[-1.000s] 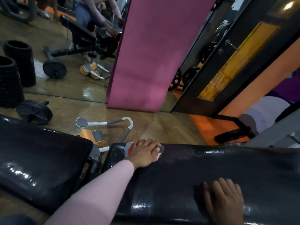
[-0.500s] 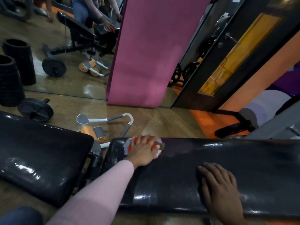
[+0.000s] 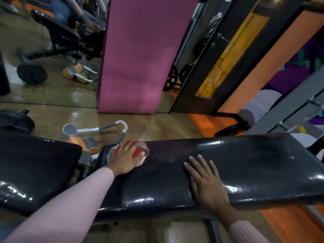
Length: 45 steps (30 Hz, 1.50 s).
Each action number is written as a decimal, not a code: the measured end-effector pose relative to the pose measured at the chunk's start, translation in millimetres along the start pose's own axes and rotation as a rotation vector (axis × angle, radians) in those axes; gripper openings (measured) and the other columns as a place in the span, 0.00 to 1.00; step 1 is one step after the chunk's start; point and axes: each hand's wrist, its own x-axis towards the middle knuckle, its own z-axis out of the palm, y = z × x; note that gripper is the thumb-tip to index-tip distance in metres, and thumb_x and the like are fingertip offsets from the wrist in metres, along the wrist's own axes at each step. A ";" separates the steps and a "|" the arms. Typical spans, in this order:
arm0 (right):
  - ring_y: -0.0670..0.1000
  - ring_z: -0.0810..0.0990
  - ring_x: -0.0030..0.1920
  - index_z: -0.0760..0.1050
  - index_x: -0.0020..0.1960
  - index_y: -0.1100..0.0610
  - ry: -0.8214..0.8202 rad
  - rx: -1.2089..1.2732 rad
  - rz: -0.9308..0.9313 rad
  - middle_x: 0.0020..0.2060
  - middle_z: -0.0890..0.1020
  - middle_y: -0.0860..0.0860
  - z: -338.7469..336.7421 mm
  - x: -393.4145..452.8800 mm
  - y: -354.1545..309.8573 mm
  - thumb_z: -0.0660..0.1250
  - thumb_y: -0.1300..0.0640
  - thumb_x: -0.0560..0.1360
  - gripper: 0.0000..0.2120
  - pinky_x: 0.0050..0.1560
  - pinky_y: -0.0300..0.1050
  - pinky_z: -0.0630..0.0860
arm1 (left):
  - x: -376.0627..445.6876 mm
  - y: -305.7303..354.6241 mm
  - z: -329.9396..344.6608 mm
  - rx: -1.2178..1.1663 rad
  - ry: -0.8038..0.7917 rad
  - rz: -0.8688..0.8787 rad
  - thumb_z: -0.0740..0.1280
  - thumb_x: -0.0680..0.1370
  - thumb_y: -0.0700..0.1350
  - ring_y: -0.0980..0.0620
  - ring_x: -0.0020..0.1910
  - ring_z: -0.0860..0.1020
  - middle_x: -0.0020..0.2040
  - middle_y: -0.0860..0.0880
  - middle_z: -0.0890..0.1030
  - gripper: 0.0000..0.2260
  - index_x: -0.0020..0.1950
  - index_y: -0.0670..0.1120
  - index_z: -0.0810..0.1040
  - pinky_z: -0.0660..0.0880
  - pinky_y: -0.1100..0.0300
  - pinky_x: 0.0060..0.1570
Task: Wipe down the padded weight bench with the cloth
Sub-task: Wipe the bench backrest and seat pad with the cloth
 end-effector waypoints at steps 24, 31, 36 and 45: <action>0.55 0.56 0.77 0.67 0.72 0.53 -0.042 -0.108 -0.001 0.73 0.67 0.51 -6.0 3.5 -7.0 0.53 0.52 0.76 0.25 0.74 0.59 0.50 | -48.8 59.7 22.1 0.059 -0.046 0.133 0.44 0.77 0.64 0.42 0.76 0.42 0.78 0.52 0.47 0.27 0.76 0.59 0.47 0.43 0.42 0.72; 0.54 0.57 0.77 0.66 0.73 0.53 -0.064 -0.169 -0.046 0.74 0.67 0.52 -6.9 5.0 -6.4 0.52 0.50 0.76 0.26 0.73 0.63 0.48 | -0.4 9.6 3.2 -0.077 0.009 -0.176 0.48 0.78 0.63 0.43 0.75 0.51 0.77 0.51 0.55 0.24 0.73 0.60 0.55 0.50 0.42 0.71; 0.54 0.57 0.77 0.63 0.74 0.54 -0.137 -0.204 -0.266 0.75 0.64 0.52 -8.0 21.0 -1.9 0.53 0.51 0.73 0.29 0.72 0.61 0.51 | -38.3 45.2 20.3 0.004 0.006 -0.084 0.47 0.79 0.61 0.39 0.75 0.44 0.78 0.52 0.49 0.24 0.75 0.62 0.50 0.44 0.40 0.72; 0.51 0.48 0.78 0.56 0.77 0.55 -0.202 0.010 -0.367 0.77 0.59 0.51 -2.6 25.7 0.1 0.50 0.56 0.73 0.32 0.76 0.48 0.44 | 8.4 -12.0 -1.4 -0.002 -0.031 -0.151 0.42 0.73 0.67 0.40 0.73 0.56 0.76 0.46 0.59 0.33 0.73 0.54 0.60 0.51 0.44 0.71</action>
